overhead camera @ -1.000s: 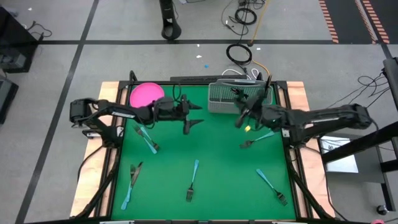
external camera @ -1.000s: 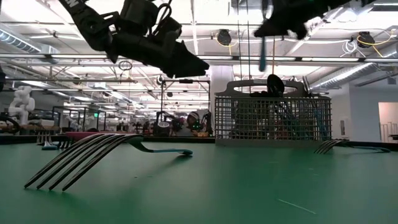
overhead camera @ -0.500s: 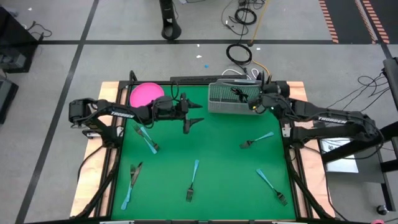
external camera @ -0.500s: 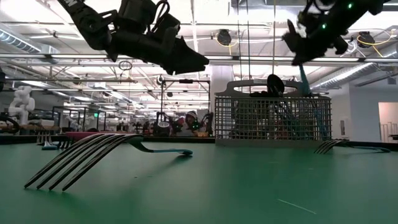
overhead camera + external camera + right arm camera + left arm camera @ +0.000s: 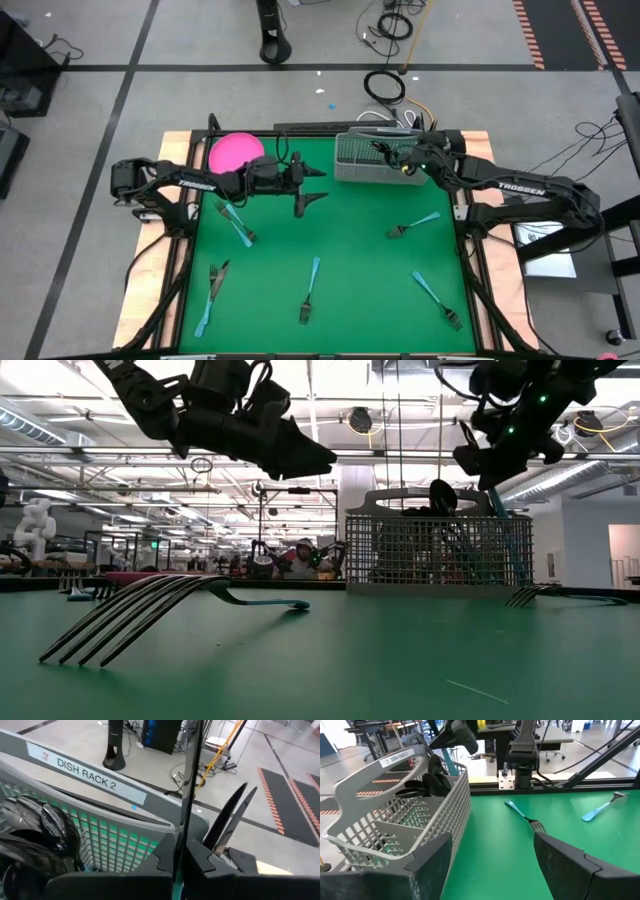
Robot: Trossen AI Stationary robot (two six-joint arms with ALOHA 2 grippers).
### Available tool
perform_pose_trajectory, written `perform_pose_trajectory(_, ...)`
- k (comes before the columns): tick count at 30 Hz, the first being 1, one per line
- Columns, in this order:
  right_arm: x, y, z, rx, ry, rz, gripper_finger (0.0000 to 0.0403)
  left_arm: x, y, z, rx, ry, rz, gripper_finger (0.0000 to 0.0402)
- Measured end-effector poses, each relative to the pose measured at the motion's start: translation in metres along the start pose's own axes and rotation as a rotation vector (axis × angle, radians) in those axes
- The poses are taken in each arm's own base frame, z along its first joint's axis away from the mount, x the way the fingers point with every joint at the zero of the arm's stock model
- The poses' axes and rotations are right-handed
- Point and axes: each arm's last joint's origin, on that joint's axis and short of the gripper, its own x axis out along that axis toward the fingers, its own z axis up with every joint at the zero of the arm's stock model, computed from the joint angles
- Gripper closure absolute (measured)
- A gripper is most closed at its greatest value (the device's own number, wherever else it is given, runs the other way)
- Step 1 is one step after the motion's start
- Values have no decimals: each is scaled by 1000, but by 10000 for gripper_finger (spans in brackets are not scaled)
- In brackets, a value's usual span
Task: Sort silverware
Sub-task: Put the right black knife into the cutlery rack with the other black knives, then put the black knife into the cutlery rack with the other black knives
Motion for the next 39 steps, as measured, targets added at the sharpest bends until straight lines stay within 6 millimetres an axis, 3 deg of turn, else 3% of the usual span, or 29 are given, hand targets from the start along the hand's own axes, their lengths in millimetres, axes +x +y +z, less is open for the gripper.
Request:
perform_pose_trajectory(13, 26, 3, -52, 130, 7, -21, 398, 1, -4, 0, -1, 3, -14, 118)
perform_pose_trajectory(24, 27, 2, -55, 144, 5, -13, 302, 1, -4, 0, -1, 3, -13, 118)
perform_pose_trajectory(28, 21, 2, -44, 124, -15, 32, 271, 1, -4, 0, -6, 5, -32, 118)
perform_pose_trajectory(33, 6, 0, -13, 109, -60, 149, 252, 1, -7, -1, -26, 12, -72, 118)
perform_pose_trajectory(39, -23, 9, 24, 104, -139, 473, 254, 1, -22, -2, -20, 36, -161, 118)
